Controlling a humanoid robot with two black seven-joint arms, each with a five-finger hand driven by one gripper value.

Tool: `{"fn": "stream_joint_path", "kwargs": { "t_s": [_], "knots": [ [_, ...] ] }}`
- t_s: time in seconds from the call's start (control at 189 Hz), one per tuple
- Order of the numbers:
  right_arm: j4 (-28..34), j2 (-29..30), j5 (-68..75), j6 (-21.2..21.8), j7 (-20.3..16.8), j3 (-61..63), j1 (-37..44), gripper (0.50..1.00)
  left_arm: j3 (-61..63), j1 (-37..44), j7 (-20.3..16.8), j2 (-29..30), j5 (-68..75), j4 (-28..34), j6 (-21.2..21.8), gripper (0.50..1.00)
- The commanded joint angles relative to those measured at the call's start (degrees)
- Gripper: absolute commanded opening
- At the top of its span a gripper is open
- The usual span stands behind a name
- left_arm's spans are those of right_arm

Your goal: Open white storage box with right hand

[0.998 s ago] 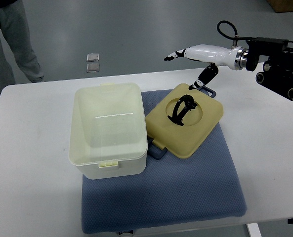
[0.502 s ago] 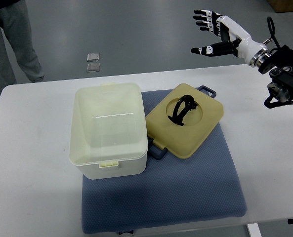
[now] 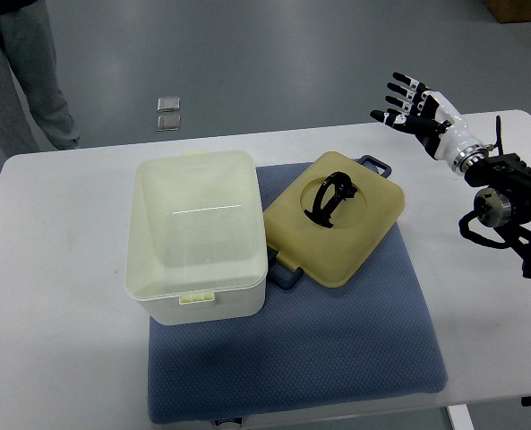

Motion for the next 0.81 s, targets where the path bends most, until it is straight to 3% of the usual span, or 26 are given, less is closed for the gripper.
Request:
{"fn": "stream_joint_path", "kwargs": {
  "t_s": [0.0, 0.185, 0.575, 0.802],
  "knots": [
    [0.0, 0.3, 1.0, 2.4, -0.2, 0.6, -0.9, 0.919, 0.0, 0.0, 0.0, 0.0, 0.0, 0.0, 0.0, 1.000],
    [-0.2, 2.6, 5.7, 4.3, -0.2, 5.0, -1.9, 0.921, 0.0, 0.0, 0.0, 0.0, 0.0, 0.0, 0.0, 1.000],
    [-0.5, 5.6, 5.8, -1.2, 0.8, 7.6, -2.8, 0.926, 0.0, 0.0, 0.0, 0.0, 0.0, 0.0, 0.0, 1.000],
    [-0.3, 5.7, 5.8, -2.5, 4.2, 7.7, -2.8, 0.926, 0.0, 0.0, 0.0, 0.0, 0.0, 0.0, 0.0, 1.000]
  ]
}}
